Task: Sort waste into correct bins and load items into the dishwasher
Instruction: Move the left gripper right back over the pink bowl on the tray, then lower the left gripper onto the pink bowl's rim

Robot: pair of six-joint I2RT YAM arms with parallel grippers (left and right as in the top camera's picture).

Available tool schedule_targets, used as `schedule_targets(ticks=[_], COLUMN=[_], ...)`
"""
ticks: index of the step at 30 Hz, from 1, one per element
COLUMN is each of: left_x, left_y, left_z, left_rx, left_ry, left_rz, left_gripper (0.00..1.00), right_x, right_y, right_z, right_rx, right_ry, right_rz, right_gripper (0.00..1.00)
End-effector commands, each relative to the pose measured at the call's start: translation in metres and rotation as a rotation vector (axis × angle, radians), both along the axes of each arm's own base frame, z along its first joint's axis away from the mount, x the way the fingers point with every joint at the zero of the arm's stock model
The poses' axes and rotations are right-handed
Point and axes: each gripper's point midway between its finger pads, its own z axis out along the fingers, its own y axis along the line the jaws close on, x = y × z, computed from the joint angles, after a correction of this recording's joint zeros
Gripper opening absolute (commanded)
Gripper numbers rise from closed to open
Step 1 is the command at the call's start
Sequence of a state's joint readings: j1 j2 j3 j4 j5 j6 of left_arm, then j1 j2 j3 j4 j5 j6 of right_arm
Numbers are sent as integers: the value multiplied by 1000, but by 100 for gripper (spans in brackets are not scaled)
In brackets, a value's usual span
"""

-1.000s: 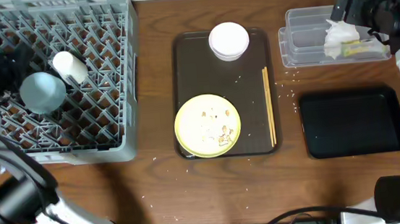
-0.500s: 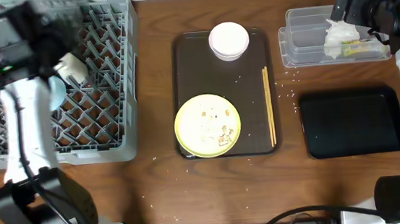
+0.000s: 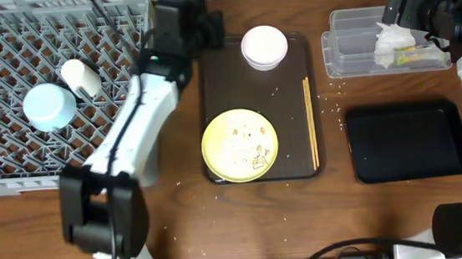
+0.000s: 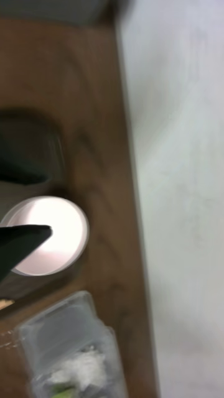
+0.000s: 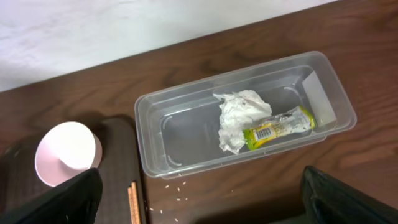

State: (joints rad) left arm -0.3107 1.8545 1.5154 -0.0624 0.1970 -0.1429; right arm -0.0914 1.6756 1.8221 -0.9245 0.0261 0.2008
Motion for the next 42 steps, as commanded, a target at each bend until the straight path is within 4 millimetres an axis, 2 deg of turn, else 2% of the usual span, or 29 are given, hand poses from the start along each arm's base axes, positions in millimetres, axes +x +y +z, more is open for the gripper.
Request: schedule_targets(ticks=[1, 5, 6, 9, 11, 16, 21, 25, 30, 37, 42], left_x=[22, 34, 35, 34, 32, 29, 16, 8, 5, -3, -7], left_y=[-9, -20, -23, -27, -30, -43, -71, -85, -86, -82, -79], left_z=[-43, -90, -107, -132, -141, -141, -140, -142, -149, -182, -187], left_rx=[61, 72, 80, 93, 99, 140, 175, 200, 207, 236, 248], left_ry=[-1, 29, 51, 87, 101, 67, 36, 26, 48, 129, 156], left_rz=[38, 26, 21, 11, 5, -56, -170, -210, -216, -223, -222], left_gripper=[20, 20, 20, 20, 20, 20, 20, 20, 20, 20, 20], right_x=[0, 0, 0, 0, 0, 0, 0, 0, 0, 0, 0], right_y=[-4, -4, -4, -4, -4, -4, -4, -4, -4, -4, -4], right_z=[1, 1, 1, 1, 1, 1, 1, 1, 1, 1, 1], right_rx=[-7, -7, -7, -7, -7, -7, -7, -7, -7, -7, -7], right_ry=[-1, -1, -1, -1, -1, -1, -1, -1, -1, -1, -1], right_rz=[-5, -5, -5, -5, -5, -5, -5, -5, -5, -5, -5], right_gripper=[99, 99, 99, 99, 99, 99, 99, 99, 99, 99, 99])
